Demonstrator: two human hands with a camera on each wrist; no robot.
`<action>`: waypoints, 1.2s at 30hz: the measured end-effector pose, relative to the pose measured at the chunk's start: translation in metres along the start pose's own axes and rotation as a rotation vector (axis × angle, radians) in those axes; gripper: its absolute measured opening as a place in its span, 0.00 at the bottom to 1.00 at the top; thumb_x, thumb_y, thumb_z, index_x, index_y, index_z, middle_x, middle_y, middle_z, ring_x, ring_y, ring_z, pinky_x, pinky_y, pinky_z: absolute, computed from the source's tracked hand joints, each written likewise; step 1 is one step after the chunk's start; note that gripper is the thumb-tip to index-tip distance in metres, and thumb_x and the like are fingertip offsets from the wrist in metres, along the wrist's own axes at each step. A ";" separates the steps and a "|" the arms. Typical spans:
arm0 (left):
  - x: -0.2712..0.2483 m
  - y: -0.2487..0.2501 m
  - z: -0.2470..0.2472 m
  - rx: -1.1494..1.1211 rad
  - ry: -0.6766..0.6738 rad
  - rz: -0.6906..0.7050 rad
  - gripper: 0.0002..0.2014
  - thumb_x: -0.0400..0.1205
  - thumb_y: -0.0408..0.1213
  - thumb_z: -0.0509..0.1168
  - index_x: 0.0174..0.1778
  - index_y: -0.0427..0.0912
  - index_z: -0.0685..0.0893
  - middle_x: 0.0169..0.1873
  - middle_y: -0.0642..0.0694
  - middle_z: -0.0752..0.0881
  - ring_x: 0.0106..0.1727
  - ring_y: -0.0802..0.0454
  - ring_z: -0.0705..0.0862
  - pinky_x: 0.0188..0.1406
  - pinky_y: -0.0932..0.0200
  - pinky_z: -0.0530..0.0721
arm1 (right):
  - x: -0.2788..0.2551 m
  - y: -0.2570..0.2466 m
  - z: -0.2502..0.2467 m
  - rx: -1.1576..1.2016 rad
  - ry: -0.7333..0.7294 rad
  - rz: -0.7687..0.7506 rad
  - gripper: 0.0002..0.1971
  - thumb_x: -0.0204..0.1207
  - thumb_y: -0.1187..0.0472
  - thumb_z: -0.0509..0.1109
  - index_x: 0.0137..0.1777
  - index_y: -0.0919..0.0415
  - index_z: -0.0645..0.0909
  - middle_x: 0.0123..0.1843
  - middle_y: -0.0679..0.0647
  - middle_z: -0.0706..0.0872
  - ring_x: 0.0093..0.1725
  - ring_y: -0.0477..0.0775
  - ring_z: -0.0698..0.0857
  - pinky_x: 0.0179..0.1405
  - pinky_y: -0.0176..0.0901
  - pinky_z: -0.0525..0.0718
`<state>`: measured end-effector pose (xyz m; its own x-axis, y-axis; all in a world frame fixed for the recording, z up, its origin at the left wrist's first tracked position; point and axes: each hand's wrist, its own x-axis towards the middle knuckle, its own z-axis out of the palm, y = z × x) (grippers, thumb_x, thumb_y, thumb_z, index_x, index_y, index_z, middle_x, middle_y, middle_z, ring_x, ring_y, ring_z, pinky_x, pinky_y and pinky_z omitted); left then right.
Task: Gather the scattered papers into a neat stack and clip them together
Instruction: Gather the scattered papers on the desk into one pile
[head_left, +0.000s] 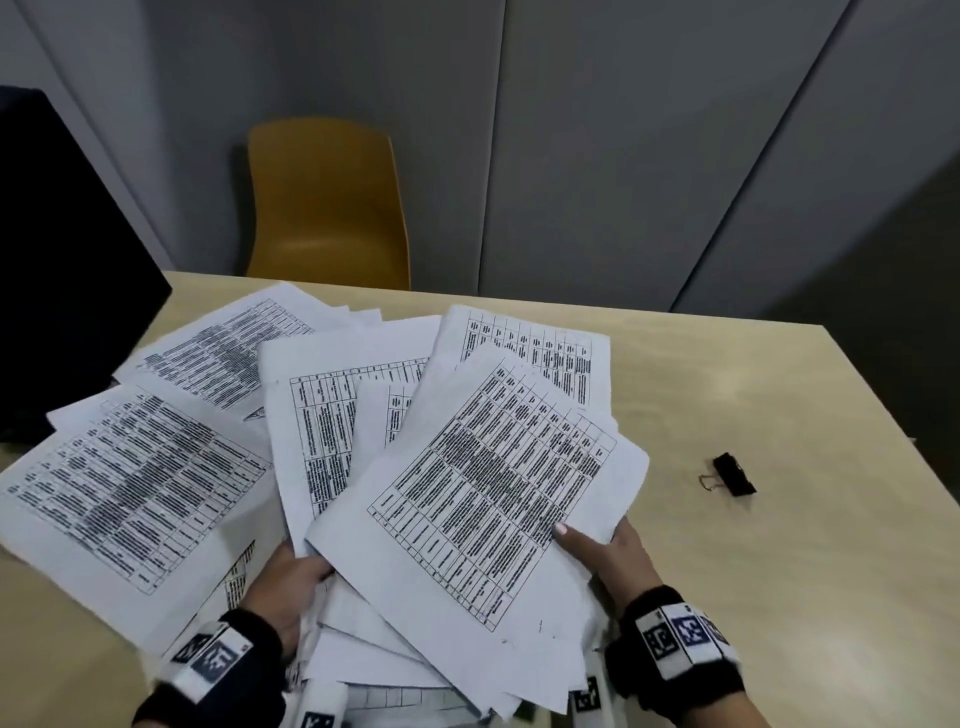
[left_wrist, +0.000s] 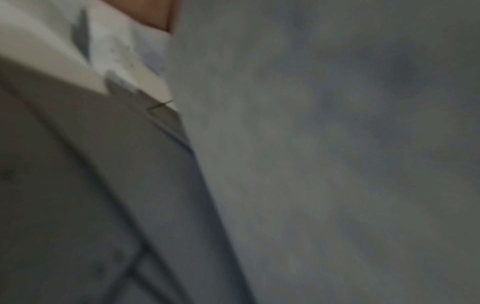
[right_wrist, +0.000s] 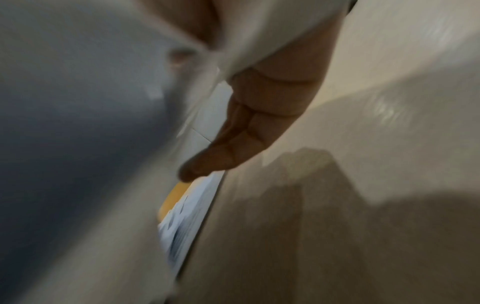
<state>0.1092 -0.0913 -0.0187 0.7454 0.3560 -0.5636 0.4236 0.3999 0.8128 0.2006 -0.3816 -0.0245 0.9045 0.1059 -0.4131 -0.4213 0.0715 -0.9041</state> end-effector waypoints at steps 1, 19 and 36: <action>-0.001 0.002 -0.001 -0.002 -0.026 0.001 0.17 0.76 0.20 0.62 0.61 0.27 0.80 0.51 0.31 0.88 0.49 0.37 0.87 0.45 0.44 0.88 | -0.002 -0.002 0.000 -0.047 -0.018 0.027 0.53 0.34 0.41 0.87 0.62 0.64 0.77 0.55 0.63 0.89 0.52 0.65 0.89 0.54 0.70 0.84; 0.010 0.026 -0.006 0.288 -0.159 0.004 0.25 0.70 0.35 0.76 0.61 0.34 0.78 0.55 0.38 0.88 0.57 0.42 0.86 0.62 0.50 0.79 | -0.003 -0.014 -0.007 -0.132 -0.220 0.050 0.27 0.44 0.62 0.87 0.43 0.64 0.79 0.19 0.45 0.86 0.18 0.37 0.83 0.18 0.26 0.76; 0.003 0.021 -0.008 0.263 -0.268 0.026 0.28 0.60 0.48 0.80 0.53 0.39 0.86 0.48 0.48 0.92 0.52 0.56 0.89 0.61 0.58 0.80 | -0.004 0.006 0.000 -0.149 -0.086 0.148 0.51 0.29 0.48 0.89 0.56 0.67 0.76 0.39 0.59 0.90 0.36 0.55 0.88 0.33 0.40 0.87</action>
<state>0.1163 -0.0747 -0.0043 0.8509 0.1154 -0.5124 0.4950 0.1505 0.8558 0.1941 -0.3818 -0.0280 0.8220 0.1889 -0.5372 -0.5286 -0.0981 -0.8432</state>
